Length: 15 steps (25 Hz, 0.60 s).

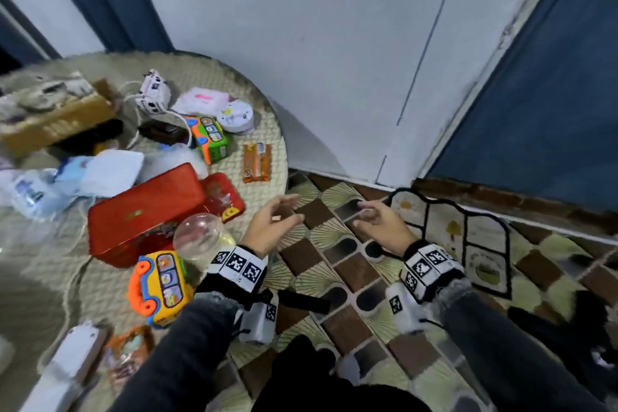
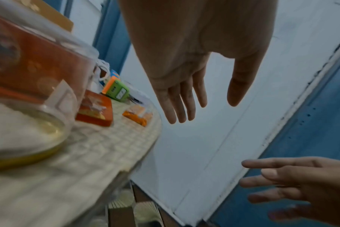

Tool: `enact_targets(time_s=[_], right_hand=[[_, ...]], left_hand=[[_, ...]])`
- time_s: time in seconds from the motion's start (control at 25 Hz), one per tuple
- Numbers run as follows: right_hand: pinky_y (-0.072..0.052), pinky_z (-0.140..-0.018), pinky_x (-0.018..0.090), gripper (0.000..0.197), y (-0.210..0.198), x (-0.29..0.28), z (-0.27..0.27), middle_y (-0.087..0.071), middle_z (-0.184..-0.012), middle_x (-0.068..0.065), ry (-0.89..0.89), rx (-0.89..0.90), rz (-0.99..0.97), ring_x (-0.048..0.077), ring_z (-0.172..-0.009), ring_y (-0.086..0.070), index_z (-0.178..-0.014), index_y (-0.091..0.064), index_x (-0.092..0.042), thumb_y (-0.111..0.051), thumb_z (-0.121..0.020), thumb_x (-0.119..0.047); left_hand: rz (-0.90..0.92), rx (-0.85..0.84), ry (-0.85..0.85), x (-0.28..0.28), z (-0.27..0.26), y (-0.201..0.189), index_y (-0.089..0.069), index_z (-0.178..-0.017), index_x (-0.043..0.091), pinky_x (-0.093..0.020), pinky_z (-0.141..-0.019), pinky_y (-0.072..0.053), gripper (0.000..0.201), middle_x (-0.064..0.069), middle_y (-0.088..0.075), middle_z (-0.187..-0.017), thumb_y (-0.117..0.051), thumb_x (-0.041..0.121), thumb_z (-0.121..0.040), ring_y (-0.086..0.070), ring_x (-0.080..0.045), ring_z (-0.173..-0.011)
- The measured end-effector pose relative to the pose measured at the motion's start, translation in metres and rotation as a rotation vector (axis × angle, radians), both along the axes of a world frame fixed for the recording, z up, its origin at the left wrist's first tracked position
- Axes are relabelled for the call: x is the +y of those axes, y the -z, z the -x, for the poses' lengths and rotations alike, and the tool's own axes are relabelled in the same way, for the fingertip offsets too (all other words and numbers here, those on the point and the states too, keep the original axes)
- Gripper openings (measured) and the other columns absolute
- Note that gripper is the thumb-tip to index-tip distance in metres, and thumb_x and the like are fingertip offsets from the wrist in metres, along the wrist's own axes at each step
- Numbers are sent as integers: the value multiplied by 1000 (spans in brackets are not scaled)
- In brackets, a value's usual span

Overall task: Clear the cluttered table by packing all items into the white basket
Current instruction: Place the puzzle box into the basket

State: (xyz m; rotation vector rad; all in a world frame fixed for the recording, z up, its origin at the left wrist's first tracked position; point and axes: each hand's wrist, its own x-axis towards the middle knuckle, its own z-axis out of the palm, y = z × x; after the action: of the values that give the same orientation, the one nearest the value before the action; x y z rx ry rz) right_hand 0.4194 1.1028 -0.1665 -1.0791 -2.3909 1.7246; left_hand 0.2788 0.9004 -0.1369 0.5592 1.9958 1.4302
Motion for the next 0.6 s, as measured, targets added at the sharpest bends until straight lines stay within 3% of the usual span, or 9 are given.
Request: enact_targets(time_s=[0.12, 0.28, 0.44, 0.6], right_hand=[[-51, -87, 34, 40, -11, 2, 53, -59, -98, 1, -115, 50, 12, 20, -96, -59, -122, -53, -15, -69, -85, -12], [-47, -88, 33, 38, -36, -10, 152, -59, -99, 2, -294, 132, -7, 16, -91, -58, -120, -54, -12, -68, -86, -12], [-47, -78, 23, 37, -61, -33, 225, -56, -101, 3, -417, 197, 28, 15, -89, -54, -124, -54, -10, -65, -88, -9], [-46, -73, 15, 37, -73, -62, 294, -59, -105, 3, -528, 289, 20, 14, -92, -56, -125, -55, -10, -64, -89, -11]], left_hand=[[-41, 24, -98, -4, 22, -18, -57, -115, 22, -33, -97, -45, 38, -2, -61, -121, -72, 19, -80, -54, -14, -117], [-92, 83, -293, -24, 82, -41, -55, -118, 14, -33, -93, -46, 33, -2, -59, -119, -66, 7, -87, -54, -15, -114], [-119, 150, -401, -47, 131, -58, -56, -117, 14, -16, -86, -46, 33, 2, -61, -115, -66, 7, -87, -55, -12, -112], [-79, 235, -537, -76, 175, -66, -57, -120, 19, -20, -89, -47, 43, 4, -62, -117, -69, 25, -79, -56, -5, -111]])
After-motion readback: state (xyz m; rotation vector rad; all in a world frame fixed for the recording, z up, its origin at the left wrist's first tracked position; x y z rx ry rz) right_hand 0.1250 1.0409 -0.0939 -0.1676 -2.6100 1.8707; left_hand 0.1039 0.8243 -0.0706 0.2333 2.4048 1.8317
